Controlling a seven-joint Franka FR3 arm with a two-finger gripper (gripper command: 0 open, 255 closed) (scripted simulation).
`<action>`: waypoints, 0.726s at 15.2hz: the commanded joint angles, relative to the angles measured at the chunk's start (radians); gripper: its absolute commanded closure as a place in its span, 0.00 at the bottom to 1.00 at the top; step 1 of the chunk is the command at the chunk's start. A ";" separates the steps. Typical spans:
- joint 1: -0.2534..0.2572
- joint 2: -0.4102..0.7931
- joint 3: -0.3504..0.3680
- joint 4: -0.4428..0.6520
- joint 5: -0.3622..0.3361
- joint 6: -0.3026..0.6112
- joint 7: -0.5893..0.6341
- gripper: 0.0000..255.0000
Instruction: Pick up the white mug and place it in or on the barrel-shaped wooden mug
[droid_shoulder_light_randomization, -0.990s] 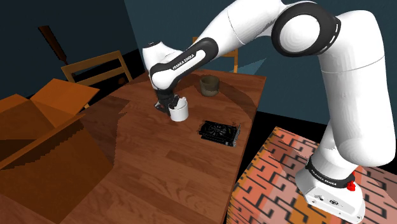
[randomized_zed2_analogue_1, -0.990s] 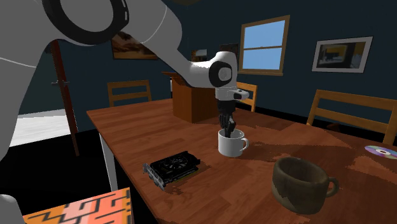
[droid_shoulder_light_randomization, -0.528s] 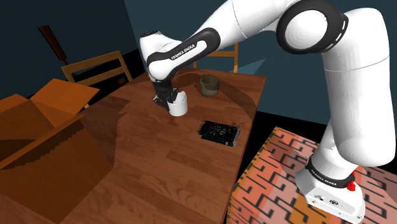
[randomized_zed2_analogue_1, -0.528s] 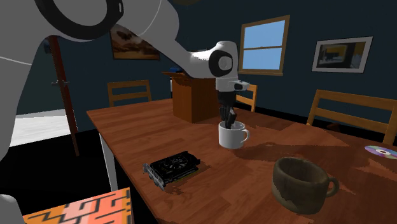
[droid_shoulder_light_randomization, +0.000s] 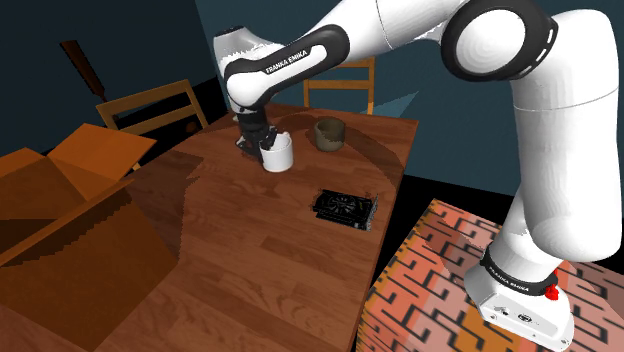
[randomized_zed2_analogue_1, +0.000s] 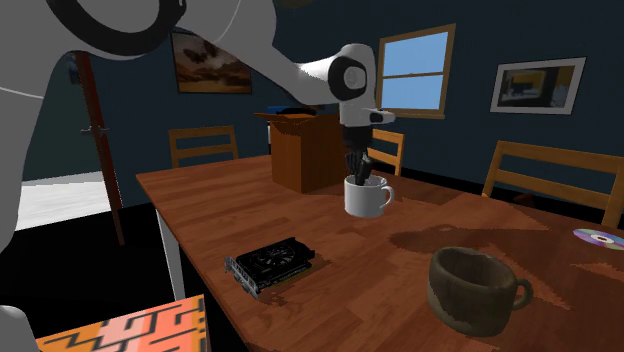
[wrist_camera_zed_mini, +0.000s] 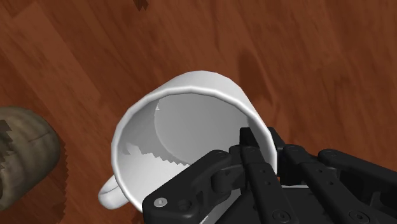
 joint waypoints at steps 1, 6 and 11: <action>0.000 -0.008 0.001 0.014 0.002 -0.022 -0.002 1.00; 0.002 -0.018 0.003 0.066 0.006 -0.084 -0.007 1.00; 0.004 -0.023 0.004 0.127 0.008 -0.149 -0.013 1.00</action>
